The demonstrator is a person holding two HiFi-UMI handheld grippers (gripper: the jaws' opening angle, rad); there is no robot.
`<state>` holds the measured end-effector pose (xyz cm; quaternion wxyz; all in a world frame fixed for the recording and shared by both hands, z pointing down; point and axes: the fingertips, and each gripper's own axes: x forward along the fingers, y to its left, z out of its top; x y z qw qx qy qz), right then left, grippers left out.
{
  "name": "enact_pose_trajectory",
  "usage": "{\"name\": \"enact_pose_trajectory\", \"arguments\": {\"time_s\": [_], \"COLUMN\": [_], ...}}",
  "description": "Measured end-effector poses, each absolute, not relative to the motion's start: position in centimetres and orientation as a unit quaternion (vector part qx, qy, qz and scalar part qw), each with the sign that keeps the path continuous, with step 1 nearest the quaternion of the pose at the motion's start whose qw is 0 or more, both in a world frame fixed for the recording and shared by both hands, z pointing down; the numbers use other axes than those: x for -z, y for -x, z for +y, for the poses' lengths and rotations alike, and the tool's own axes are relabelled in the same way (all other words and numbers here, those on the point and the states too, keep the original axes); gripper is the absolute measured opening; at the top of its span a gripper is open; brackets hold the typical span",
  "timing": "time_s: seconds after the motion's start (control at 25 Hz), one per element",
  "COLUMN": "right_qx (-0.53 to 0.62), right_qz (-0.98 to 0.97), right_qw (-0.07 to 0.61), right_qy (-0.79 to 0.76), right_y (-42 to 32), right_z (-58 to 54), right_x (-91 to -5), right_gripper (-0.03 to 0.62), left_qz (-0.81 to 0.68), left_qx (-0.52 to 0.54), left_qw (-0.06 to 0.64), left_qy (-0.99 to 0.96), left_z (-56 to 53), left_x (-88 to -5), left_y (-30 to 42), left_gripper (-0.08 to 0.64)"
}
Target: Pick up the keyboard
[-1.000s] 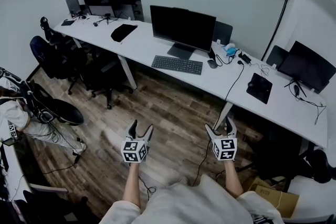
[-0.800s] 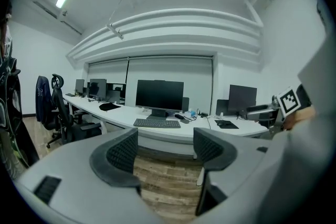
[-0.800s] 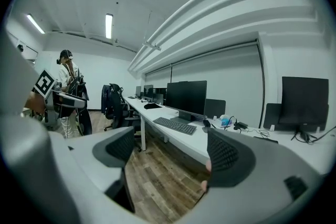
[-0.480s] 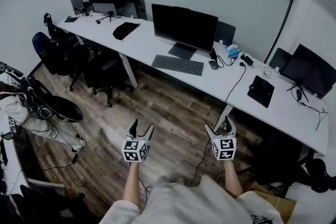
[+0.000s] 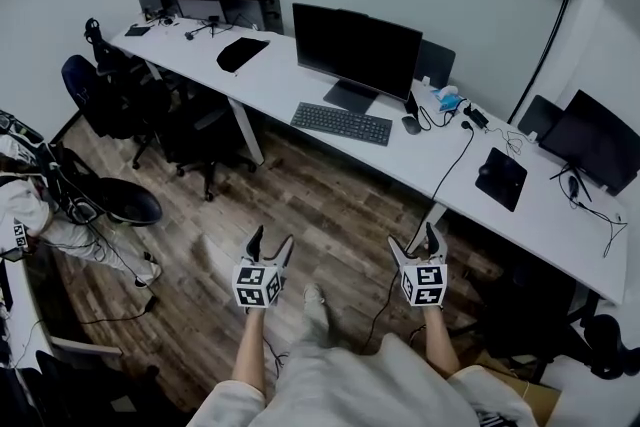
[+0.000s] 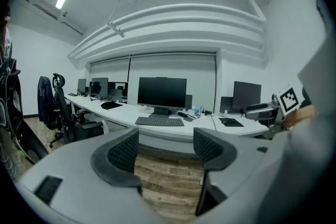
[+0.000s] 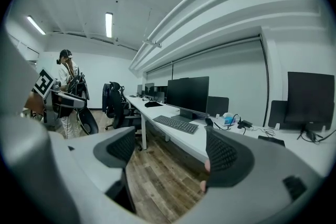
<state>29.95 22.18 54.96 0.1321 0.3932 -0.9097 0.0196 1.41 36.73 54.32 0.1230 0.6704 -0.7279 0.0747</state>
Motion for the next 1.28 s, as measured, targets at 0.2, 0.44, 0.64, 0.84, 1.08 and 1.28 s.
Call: {"name": "enact_pose_trajectory", "arguments": {"time_s": [0.2,0.44,0.64,0.84,1.08,1.28], "right_qx": [-0.017,-0.011,-0.011,-0.015,-0.019,-0.016], "right_qz": [-0.91,-0.907,-0.904,-0.9,-0.895,-0.893], "right_qw": [0.133,0.137,0.143,0.147,0.148,0.147], "right_qy": [-0.393,-0.398,-0.403,-0.411,-0.42,-0.424], "right_y": [-28.3,-25.6,-22.9,-20.2,-16.6,-13.2], "right_z": [20.6,16.7,12.8,9.0,4.7,1.7], "right_x": [-55.2,-55.4,-55.5,-55.2,-54.3,-53.8], "right_gripper": [0.416,0.416,0.416,0.416,0.416,0.416], "left_qz": [-0.728,-0.724,-0.719,-0.711,-0.705,-0.7], "left_qx": [-0.072,-0.07,-0.07,-0.073,-0.073,-0.073], "left_qw": [0.125,0.126,0.129,0.131,0.127,0.127], "left_qy": [-0.67,-0.675,-0.679,-0.687,-0.693,-0.699], "left_z": [35.1,30.6,26.1,21.7,17.0,13.8], "left_x": [-54.9,-55.6,-55.8,-55.3,-54.2,-54.1], "left_y": [0.3,3.2,6.1,8.9,12.8,16.1], "left_gripper": [0.308,0.308,0.308,0.308,0.308,0.308]}}
